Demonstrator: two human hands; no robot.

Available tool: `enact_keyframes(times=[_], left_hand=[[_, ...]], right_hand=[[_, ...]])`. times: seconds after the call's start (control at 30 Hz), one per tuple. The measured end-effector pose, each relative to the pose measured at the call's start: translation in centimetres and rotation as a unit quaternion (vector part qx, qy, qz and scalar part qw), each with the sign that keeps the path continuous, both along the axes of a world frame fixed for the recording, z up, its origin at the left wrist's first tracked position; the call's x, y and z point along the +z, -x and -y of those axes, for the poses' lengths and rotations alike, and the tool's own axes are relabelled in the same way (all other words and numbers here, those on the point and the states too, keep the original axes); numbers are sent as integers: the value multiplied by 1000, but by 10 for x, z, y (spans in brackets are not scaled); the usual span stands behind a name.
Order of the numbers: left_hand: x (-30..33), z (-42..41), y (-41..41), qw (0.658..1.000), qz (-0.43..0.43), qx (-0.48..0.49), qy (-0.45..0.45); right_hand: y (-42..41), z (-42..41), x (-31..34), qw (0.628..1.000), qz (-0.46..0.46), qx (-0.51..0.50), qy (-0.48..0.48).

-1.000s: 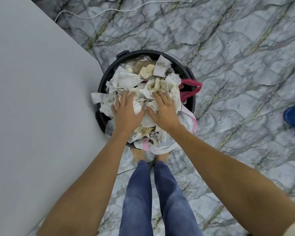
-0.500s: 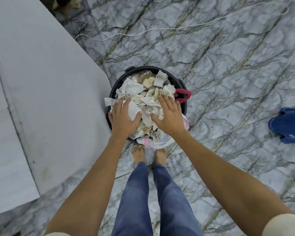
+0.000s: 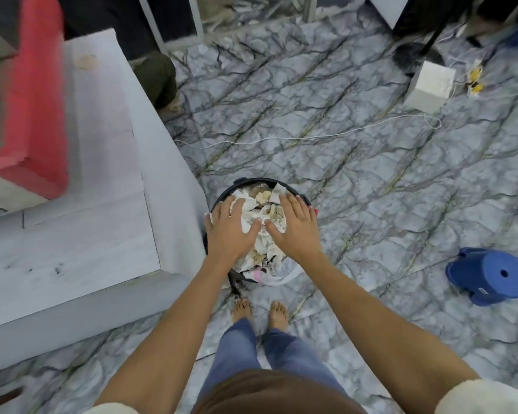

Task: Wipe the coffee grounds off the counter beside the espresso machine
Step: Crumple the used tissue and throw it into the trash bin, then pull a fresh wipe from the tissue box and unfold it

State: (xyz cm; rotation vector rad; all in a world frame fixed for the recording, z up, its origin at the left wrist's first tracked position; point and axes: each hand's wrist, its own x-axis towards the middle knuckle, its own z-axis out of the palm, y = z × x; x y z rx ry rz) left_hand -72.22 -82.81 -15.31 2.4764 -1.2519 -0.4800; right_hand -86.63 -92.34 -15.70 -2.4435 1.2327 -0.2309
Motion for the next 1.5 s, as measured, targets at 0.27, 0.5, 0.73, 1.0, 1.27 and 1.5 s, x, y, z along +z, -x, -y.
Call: enact_keyframes(times=[0.27, 0.5, 0.73, 1.0, 1.27, 1.5], left_hand=[[94, -18, -21, 990, 62, 10, 127], [138, -89, -53, 972, 107, 107, 177], [145, -194, -98, 961, 143, 197, 129], [153, -318, -141, 947, 160, 270, 70], [167, -417, -187, 938, 160, 303, 49], [176, -494, -227, 927, 150, 342, 37]], right_hand=[[-24, -15, 74, 993, 68, 62, 71], [-75, -48, 123, 976, 107, 162, 99], [-140, -130, 147, 947, 129, 276, 100], [-201, -224, 160, 926, 96, 350, 105], [-266, -318, 177, 902, 71, 404, 137], [-323, -402, 190, 875, 48, 455, 156]])
